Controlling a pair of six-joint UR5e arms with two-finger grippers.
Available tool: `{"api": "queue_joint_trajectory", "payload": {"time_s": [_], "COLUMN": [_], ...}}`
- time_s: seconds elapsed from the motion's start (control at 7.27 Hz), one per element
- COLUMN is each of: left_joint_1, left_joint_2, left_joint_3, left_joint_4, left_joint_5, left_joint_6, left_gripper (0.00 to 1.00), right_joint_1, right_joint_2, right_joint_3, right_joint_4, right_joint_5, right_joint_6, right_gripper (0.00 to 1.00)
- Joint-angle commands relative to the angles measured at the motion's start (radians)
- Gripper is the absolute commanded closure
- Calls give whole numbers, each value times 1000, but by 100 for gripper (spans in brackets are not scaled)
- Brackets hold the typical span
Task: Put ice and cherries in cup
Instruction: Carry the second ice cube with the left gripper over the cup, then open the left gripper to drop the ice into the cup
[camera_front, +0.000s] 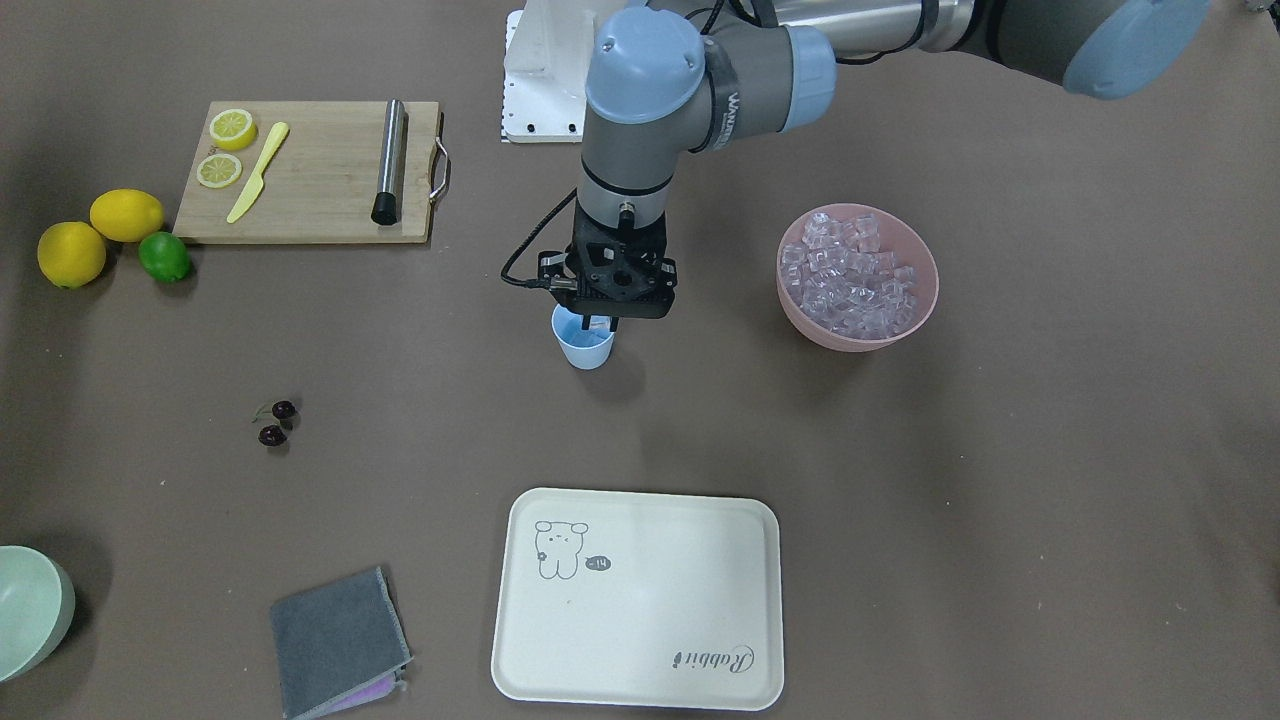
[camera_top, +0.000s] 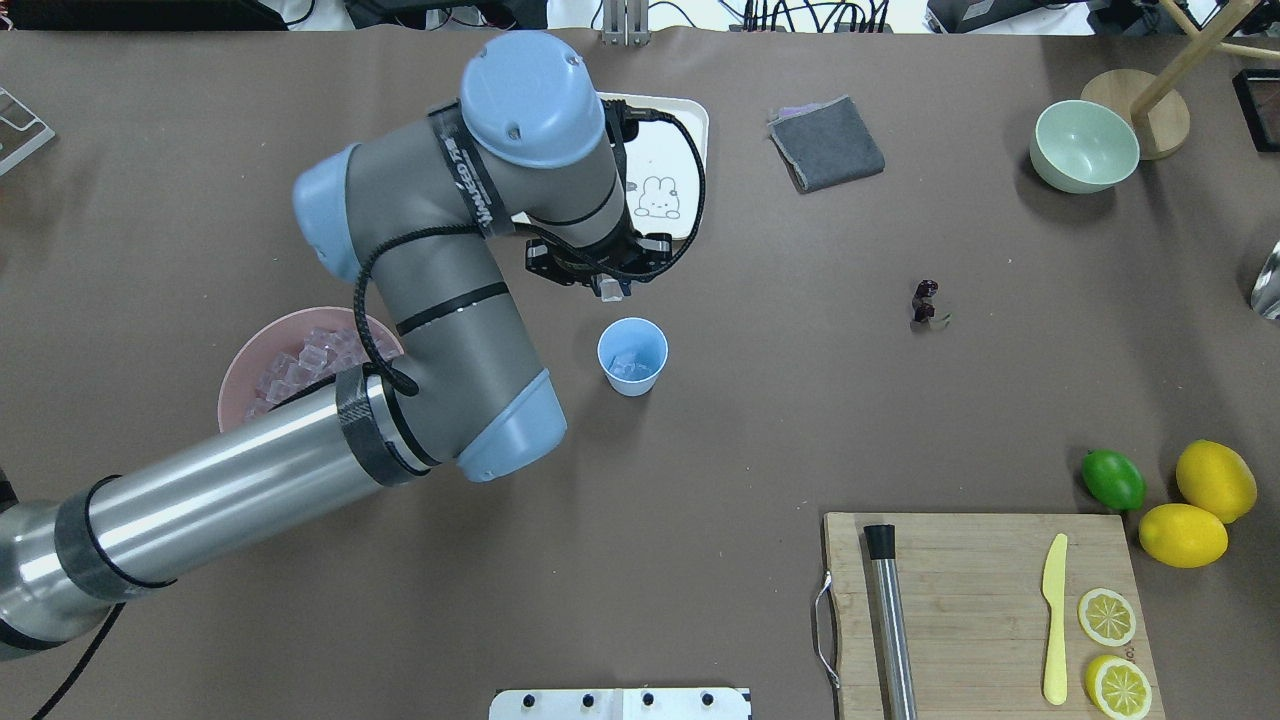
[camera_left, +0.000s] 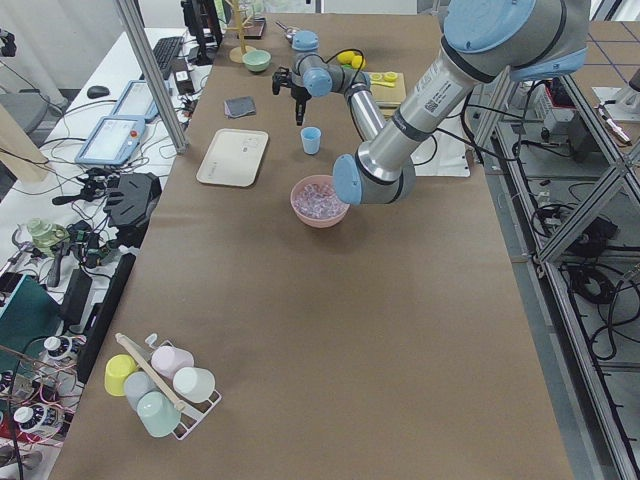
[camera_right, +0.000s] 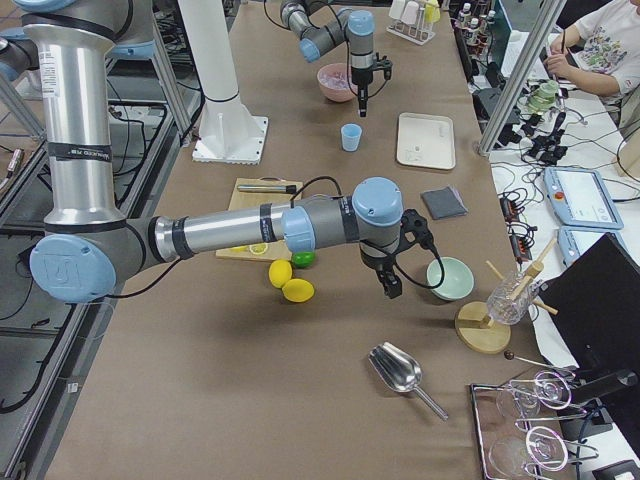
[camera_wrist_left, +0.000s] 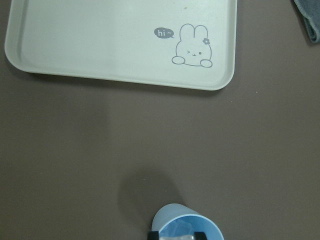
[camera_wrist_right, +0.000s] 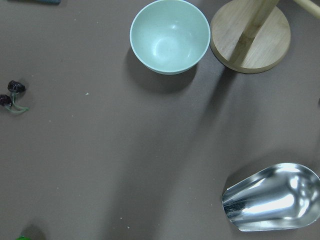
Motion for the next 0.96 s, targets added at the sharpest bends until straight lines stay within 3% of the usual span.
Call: {"api": "queue_joint_trajectory", "payload": {"time_s": [0.0,0.14,0.28,0.55,0.83], "left_joint_1": [39,51,56,56,43], "left_joint_2": [4,4,8,11,11], "left_joint_3": [22,33,53,75,53], "left_joint_4": [-6,-12,-50,-90,-89], "left_joint_5": [31,42,60,62,59], "left_joint_6": [-30,-33,-34,-45,-45], "left_gripper": [100,100,86,4,3], "right_joint_1": [0,0,0,-3,-11], "right_joint_2": [2,2,1,2,5], "right_joint_3": [1,1,1,1,0], "right_joint_4": [-1,-1,-1,-1,-1], "right_joint_5": [1,1,1,1,1], "right_joint_6": [0,0,0,0,2], "right_gripper": [1,1,1,1,1]}}
